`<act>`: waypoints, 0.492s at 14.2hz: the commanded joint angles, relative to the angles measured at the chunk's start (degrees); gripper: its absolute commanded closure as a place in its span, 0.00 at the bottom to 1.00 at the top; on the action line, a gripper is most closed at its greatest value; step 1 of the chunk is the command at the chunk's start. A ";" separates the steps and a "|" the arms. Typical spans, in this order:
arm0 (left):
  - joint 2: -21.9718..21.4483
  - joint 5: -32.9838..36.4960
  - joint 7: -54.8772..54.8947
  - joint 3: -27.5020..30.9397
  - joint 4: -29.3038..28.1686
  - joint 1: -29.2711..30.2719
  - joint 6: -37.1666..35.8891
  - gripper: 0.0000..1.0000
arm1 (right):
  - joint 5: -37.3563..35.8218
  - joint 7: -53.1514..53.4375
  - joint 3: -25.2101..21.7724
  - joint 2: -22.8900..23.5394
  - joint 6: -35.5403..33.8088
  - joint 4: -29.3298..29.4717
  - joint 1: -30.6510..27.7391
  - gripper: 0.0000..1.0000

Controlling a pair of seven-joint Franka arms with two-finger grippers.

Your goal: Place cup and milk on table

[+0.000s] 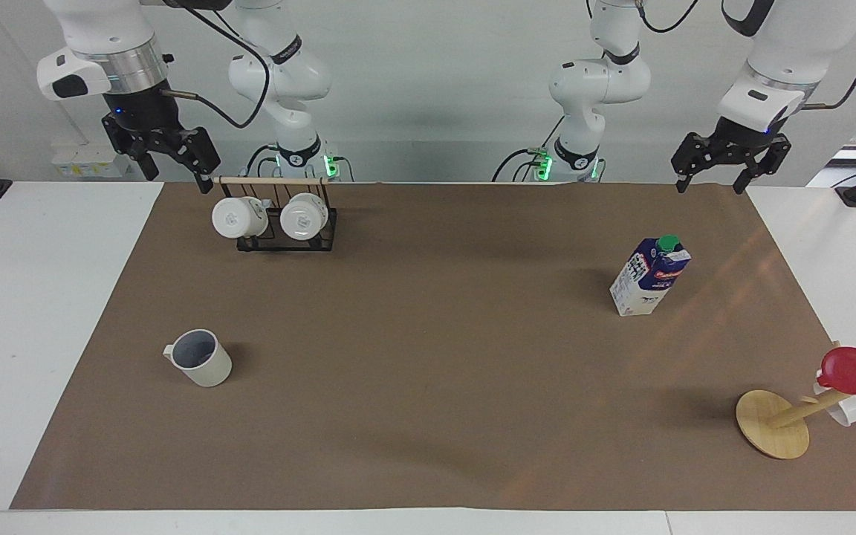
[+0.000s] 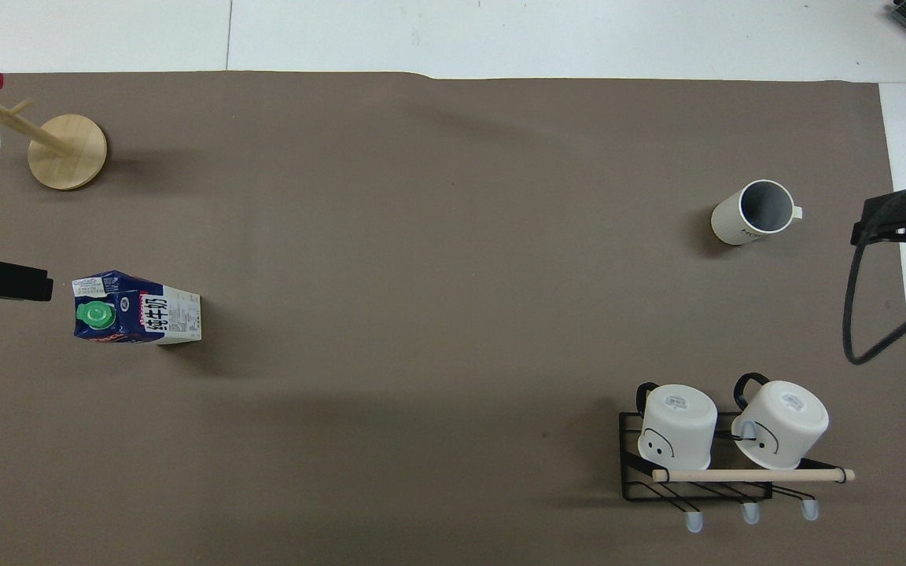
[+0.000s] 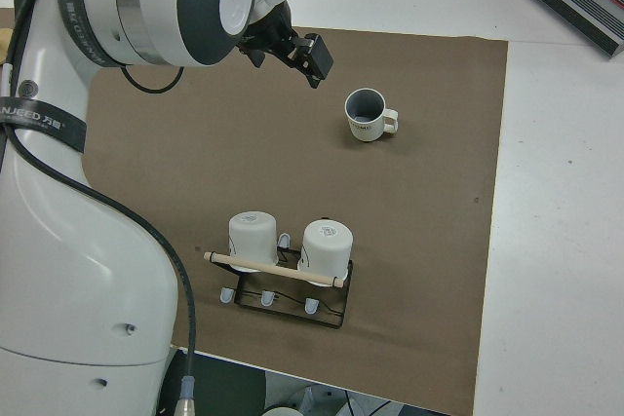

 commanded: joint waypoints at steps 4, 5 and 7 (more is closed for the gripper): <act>-0.10 1.26 -0.10 0.31 0.95 -0.56 -1.44 0.00 | 1.15 -0.81 0.20 3.91 6.99 -1.68 -0.13 0.00; -0.10 1.26 -0.10 0.31 0.95 -0.56 -1.44 0.00 | 1.06 -0.82 0.20 4.62 8.92 -2.82 -0.05 0.00; -0.10 1.26 -0.10 0.31 0.95 -0.56 -1.44 0.00 | 1.06 -0.73 0.20 6.02 12.17 -4.14 0.13 0.00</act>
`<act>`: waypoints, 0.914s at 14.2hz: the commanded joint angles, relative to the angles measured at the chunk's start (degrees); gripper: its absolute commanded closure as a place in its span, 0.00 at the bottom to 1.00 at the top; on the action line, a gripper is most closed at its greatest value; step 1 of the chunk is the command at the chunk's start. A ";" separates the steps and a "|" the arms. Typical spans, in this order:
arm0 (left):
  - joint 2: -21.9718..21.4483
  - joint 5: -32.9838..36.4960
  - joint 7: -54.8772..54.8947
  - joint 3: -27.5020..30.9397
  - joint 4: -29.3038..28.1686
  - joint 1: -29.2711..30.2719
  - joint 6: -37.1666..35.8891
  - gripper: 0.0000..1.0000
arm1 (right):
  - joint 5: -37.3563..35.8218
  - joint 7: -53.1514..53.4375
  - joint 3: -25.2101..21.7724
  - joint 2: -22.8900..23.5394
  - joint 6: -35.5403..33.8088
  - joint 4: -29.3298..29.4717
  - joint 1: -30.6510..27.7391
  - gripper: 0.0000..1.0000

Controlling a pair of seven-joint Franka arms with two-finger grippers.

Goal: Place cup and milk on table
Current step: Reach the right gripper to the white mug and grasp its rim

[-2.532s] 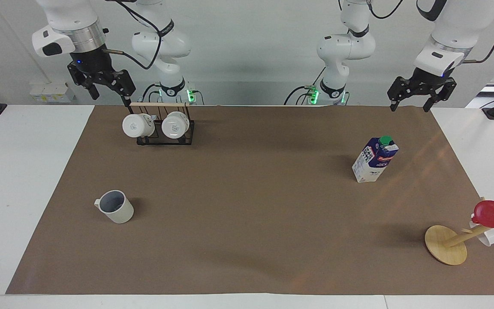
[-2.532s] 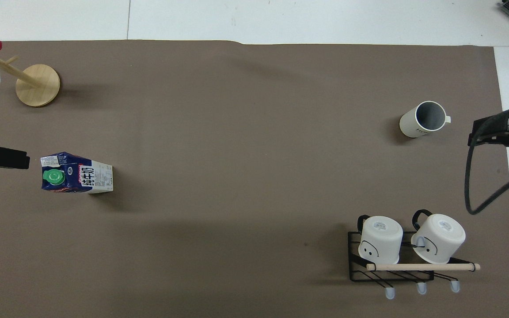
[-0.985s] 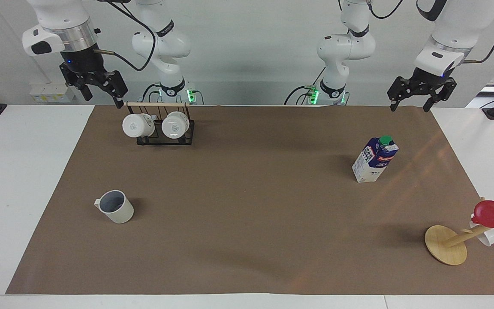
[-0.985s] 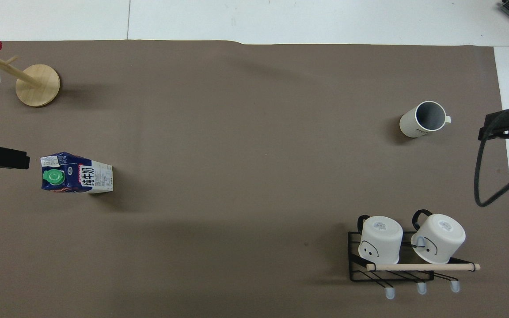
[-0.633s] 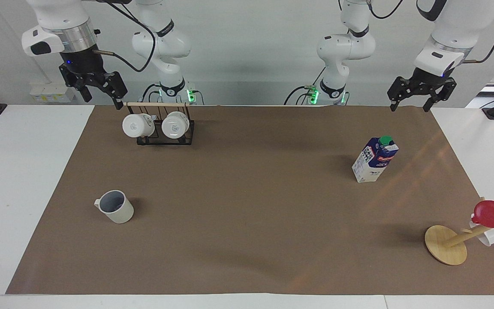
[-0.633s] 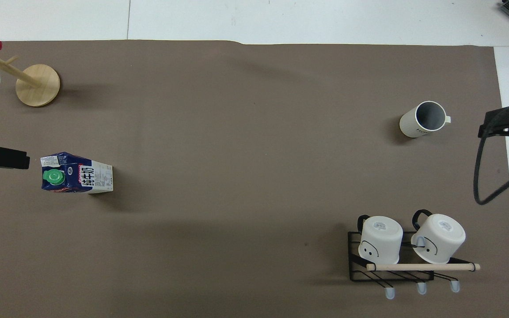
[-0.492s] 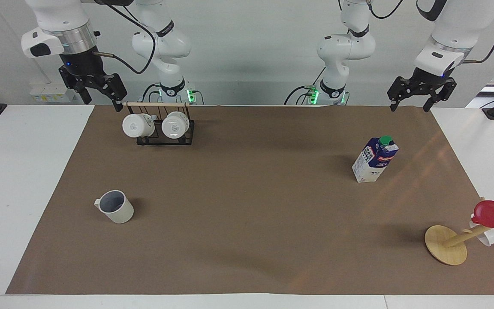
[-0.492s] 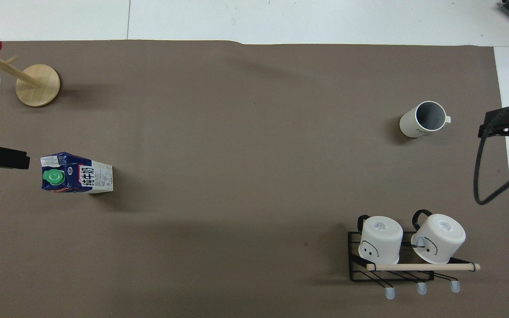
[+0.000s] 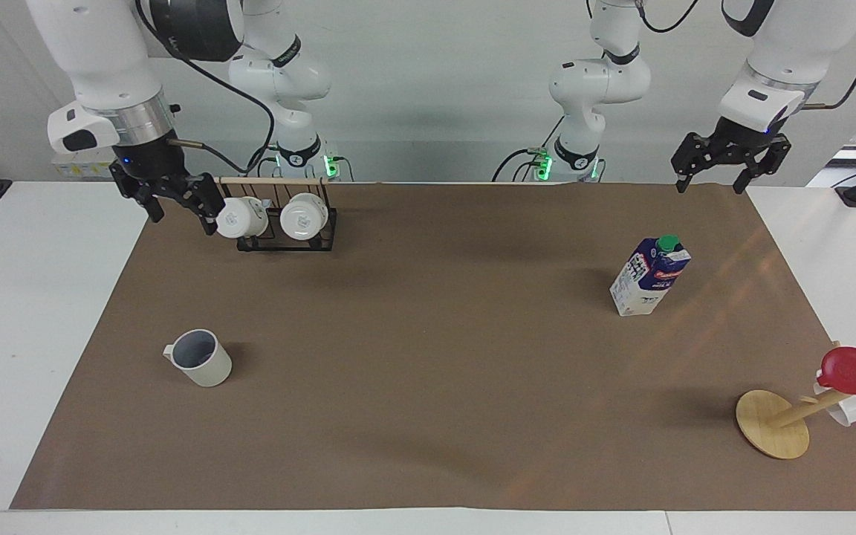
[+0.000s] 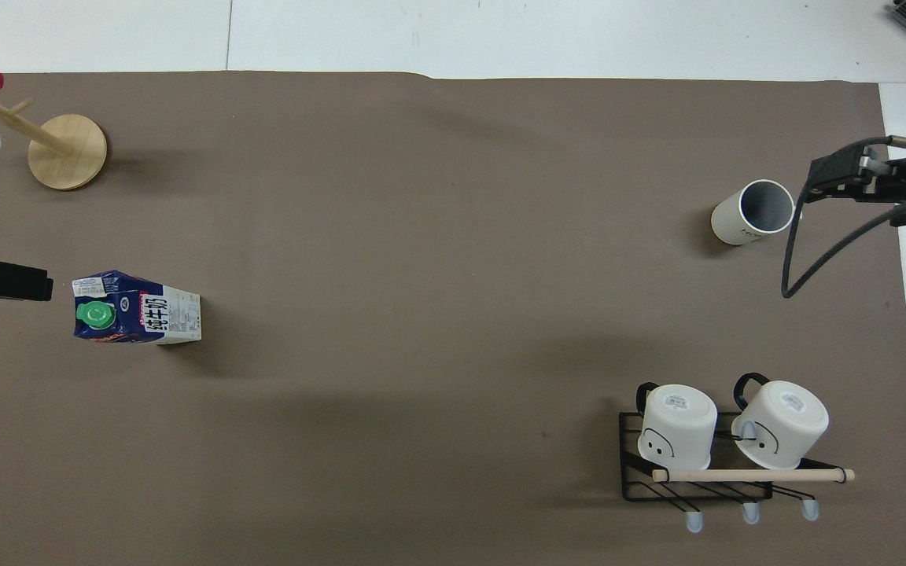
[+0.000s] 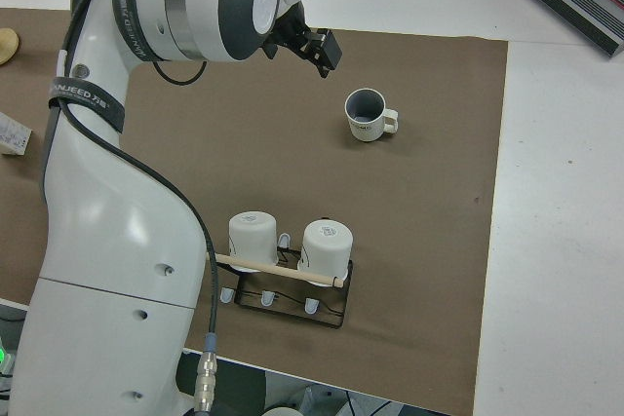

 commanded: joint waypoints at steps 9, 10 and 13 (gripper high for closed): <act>-0.10 1.26 -0.10 0.31 0.95 -0.65 -1.44 0.00 | 0.62 -1.34 0.26 7.53 16.89 -8.50 0.04 0.00; -0.10 1.26 -0.10 0.31 0.95 -0.56 -1.44 0.00 | 0.53 -1.43 0.26 8.23 17.76 -8.50 -0.04 0.00; -0.10 1.26 -0.10 0.31 0.95 -0.56 -1.44 0.00 | 0.53 -1.43 0.26 11.74 20.39 -8.59 -0.04 0.00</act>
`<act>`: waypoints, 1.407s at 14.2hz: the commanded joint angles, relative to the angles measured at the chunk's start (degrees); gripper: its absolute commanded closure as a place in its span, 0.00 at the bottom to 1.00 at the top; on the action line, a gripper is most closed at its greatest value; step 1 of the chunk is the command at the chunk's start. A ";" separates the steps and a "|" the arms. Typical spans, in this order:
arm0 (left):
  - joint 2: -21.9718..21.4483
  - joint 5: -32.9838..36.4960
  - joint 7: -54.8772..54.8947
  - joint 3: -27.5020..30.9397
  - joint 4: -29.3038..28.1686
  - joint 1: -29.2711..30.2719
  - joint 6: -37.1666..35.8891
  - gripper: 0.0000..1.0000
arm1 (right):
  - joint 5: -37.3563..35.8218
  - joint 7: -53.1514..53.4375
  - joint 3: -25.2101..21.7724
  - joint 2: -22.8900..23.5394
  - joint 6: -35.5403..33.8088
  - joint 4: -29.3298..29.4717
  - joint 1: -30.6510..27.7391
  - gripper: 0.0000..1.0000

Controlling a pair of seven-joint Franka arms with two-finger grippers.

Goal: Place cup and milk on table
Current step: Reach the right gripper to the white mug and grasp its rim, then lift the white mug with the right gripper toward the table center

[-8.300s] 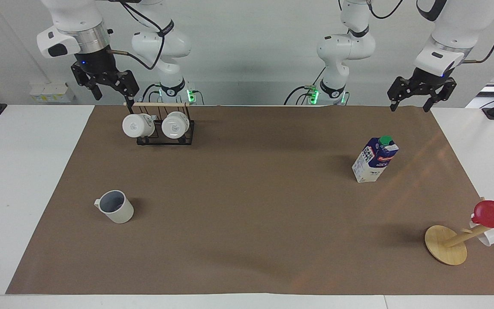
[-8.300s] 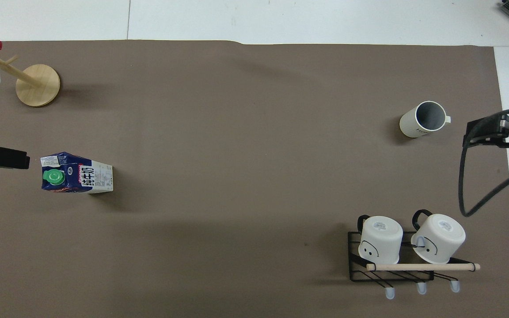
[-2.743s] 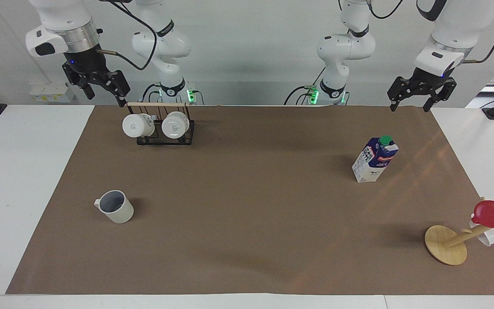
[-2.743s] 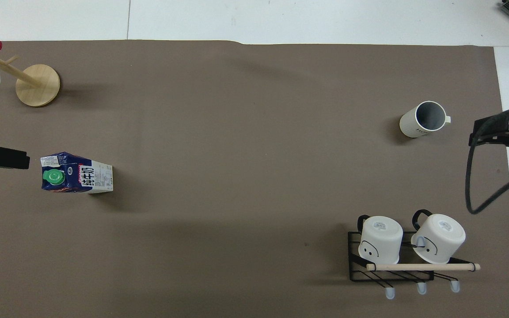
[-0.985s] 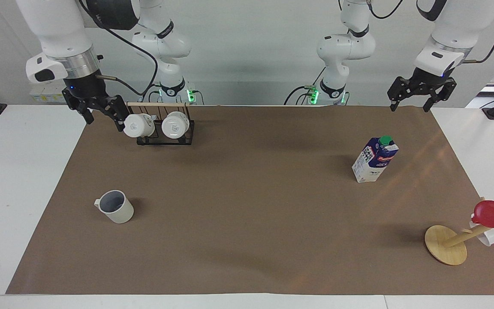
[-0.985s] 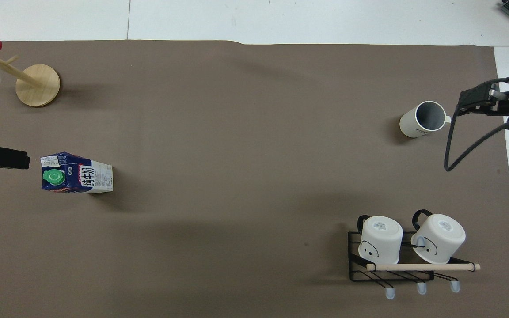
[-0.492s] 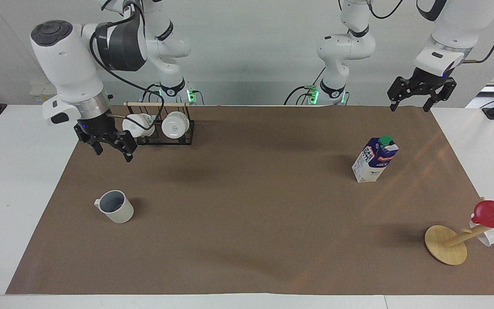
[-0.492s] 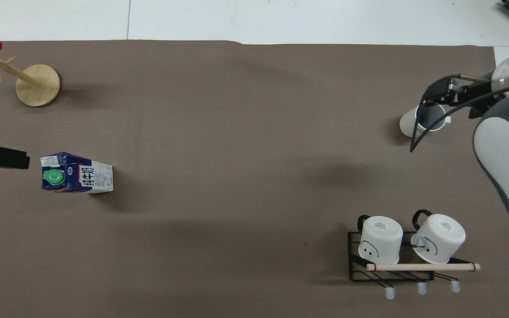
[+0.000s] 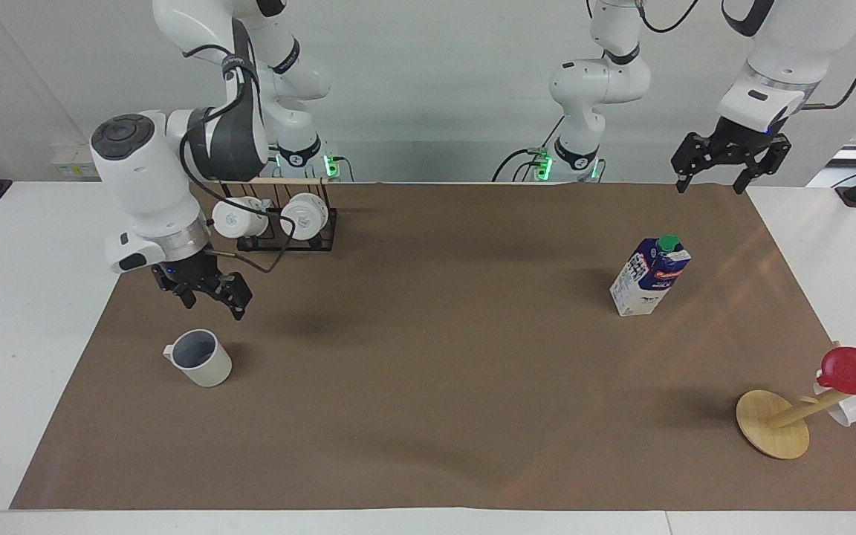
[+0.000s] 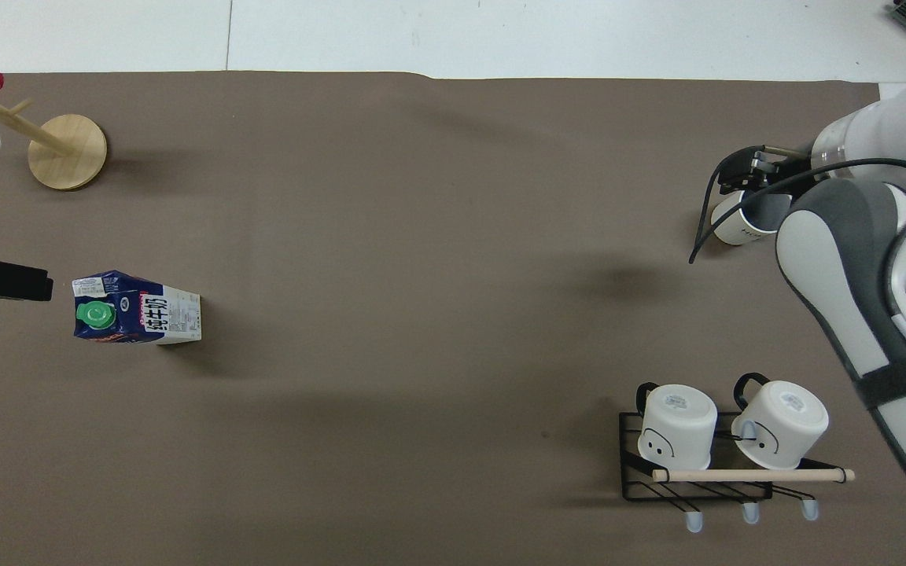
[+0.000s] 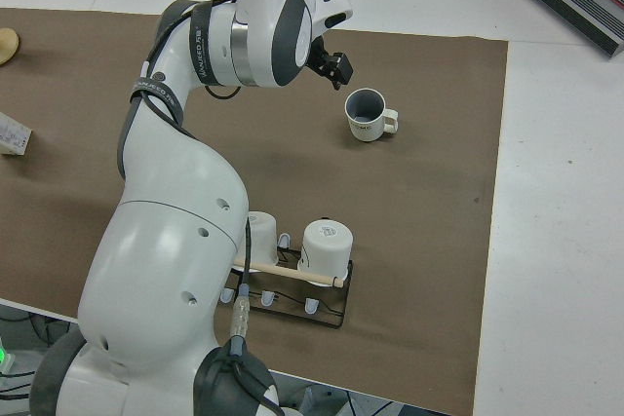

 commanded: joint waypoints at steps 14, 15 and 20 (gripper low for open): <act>-0.10 1.26 -0.10 0.31 0.95 -0.56 -1.44 0.00 | -0.08 -9.08 -0.03 5.71 14.46 -7.69 -1.48 0.00; -0.10 1.26 -0.10 0.31 0.95 -0.56 -1.44 0.00 | -0.17 -9.16 -0.03 5.71 15.94 -8.40 -1.39 0.00; -0.10 1.26 -0.10 0.31 0.95 -0.56 -1.44 0.00 | -1.14 -12.68 -0.12 6.32 17.89 -9.46 -2.62 0.23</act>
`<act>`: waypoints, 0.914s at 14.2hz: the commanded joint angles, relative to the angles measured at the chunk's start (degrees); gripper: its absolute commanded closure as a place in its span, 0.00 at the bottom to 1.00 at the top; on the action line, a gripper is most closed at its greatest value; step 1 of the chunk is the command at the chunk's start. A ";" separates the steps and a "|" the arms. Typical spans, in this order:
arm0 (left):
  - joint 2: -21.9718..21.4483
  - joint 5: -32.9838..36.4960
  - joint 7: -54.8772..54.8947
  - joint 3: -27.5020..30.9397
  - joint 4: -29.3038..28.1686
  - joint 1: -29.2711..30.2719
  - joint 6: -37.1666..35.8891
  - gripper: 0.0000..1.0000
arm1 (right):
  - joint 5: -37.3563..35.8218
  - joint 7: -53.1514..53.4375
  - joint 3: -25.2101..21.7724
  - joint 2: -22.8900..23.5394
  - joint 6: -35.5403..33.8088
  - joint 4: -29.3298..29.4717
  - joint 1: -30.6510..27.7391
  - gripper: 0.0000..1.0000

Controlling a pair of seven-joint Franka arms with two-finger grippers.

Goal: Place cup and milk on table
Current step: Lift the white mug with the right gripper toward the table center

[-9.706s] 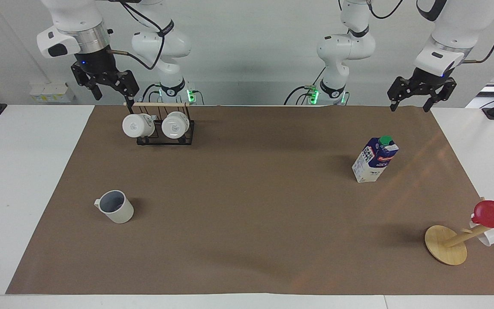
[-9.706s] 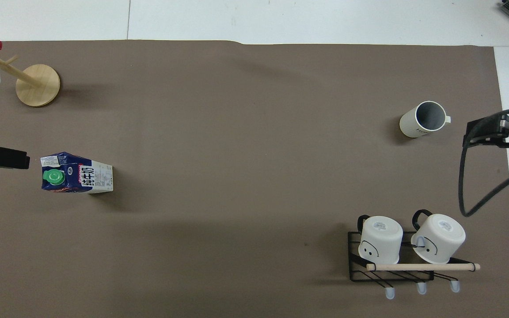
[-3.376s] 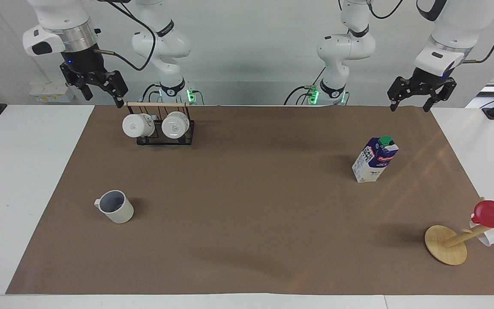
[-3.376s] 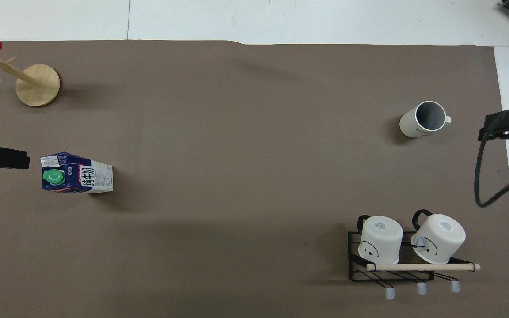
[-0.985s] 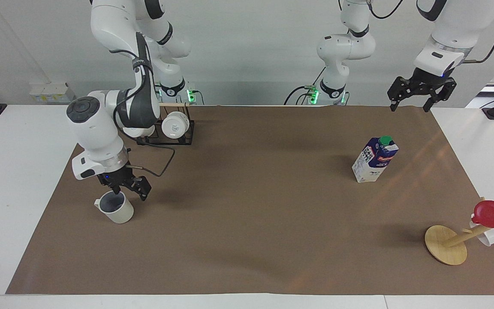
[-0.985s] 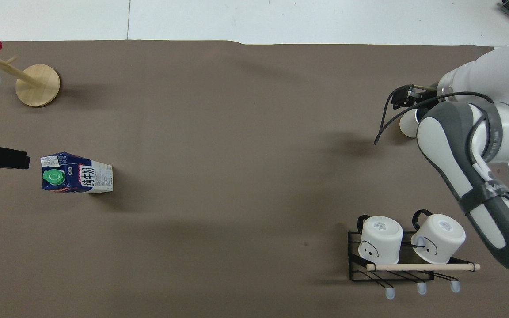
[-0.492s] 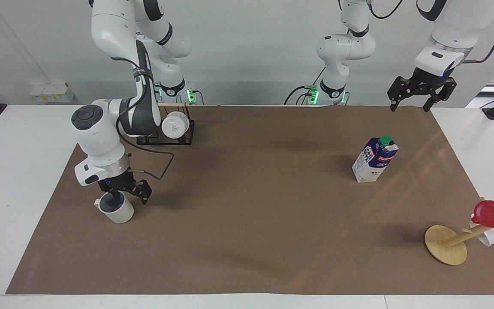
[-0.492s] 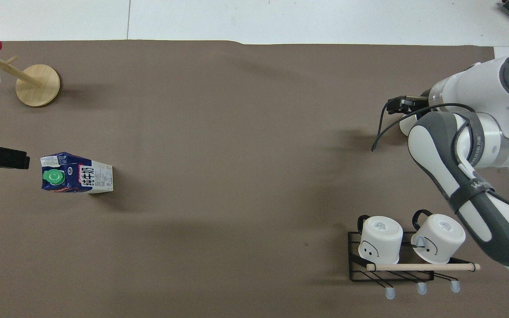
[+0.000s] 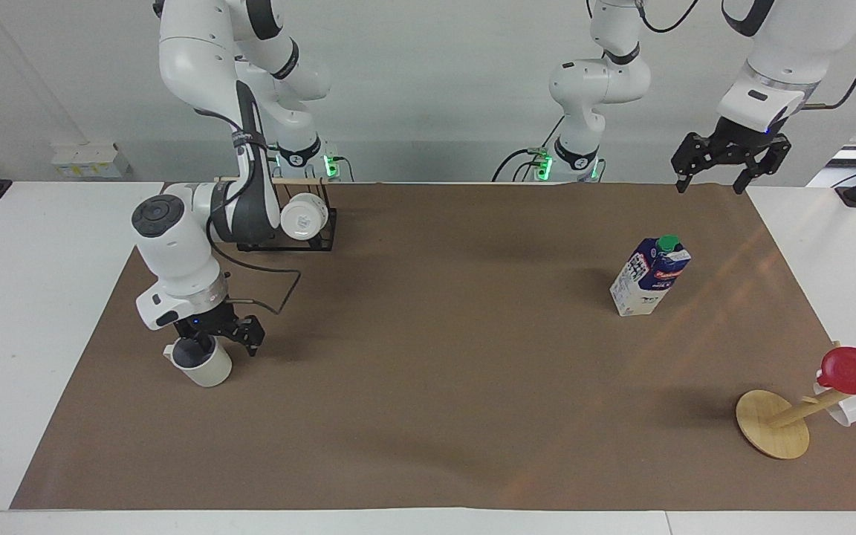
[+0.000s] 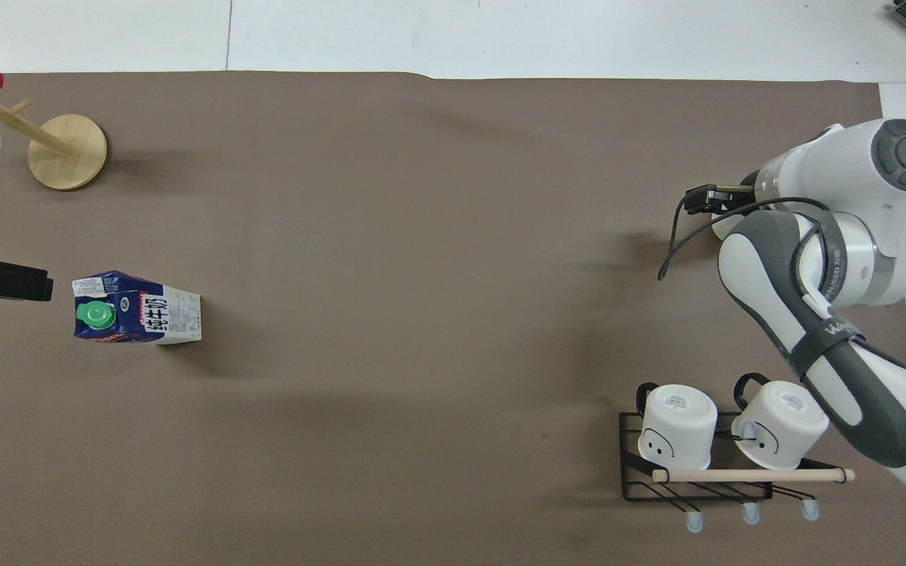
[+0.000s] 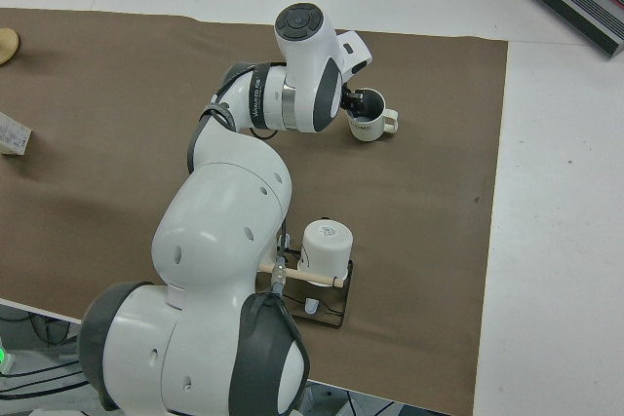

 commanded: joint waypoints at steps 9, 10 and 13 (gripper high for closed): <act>-0.10 1.26 -0.10 0.31 0.95 -0.56 -1.44 0.00 | -1.29 0.12 0.31 -2.22 -1.77 -1.10 -0.66 1.00; -0.10 1.26 -0.10 0.31 0.95 -0.56 -1.44 0.00 | -1.29 0.12 0.31 -3.19 -3.09 -0.66 -0.31 1.00; -0.10 1.26 -0.10 0.31 0.95 -0.56 -1.44 0.00 | -1.29 0.39 0.49 -5.91 -3.55 -0.31 1.35 1.00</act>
